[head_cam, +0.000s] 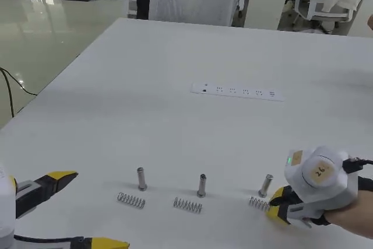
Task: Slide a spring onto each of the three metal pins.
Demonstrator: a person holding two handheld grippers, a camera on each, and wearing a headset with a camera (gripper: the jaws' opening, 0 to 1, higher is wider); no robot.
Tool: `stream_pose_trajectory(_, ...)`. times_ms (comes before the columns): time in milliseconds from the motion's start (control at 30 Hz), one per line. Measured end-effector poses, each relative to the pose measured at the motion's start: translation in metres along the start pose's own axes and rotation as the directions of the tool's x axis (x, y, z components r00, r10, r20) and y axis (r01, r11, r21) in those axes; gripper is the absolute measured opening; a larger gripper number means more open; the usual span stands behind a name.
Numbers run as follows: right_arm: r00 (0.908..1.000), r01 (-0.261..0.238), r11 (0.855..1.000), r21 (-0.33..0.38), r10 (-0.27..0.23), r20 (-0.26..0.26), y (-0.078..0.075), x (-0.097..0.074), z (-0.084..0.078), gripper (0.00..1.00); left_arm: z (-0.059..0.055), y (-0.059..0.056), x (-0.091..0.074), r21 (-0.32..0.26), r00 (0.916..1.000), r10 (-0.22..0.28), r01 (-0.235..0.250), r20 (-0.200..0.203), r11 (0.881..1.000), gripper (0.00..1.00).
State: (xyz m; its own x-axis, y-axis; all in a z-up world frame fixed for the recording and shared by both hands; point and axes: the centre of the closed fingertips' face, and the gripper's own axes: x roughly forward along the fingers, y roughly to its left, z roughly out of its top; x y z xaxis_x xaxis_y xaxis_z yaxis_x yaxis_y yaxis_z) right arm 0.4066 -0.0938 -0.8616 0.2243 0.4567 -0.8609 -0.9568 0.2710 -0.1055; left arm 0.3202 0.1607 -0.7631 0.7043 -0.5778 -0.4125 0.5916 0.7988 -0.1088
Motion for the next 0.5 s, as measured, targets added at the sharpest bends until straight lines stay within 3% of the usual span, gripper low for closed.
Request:
stream_pose_trajectory(133,1.0000,-0.004,0.999,-0.037,0.004,-0.007,0.001,-0.001,0.000,0.08,0.001,-0.002,0.000,0.001,1.0000,-0.003,0.003,0.002,1.000,0.98)
stream_pose_trajectory(200,0.9999,-0.010,0.999,-0.032,0.011,0.013,0.003,-0.005,0.004,0.08,0.002,-0.004,0.000,0.004,0.9999,-0.012,0.012,0.002,1.000,0.98)
stream_pose_trajectory(500,0.9982,-0.036,0.996,-0.078,0.040,0.046,0.019,-0.022,0.018,0.08,0.003,-0.028,0.009,0.023,0.9931,-0.115,0.116,-0.023,0.993,0.97)
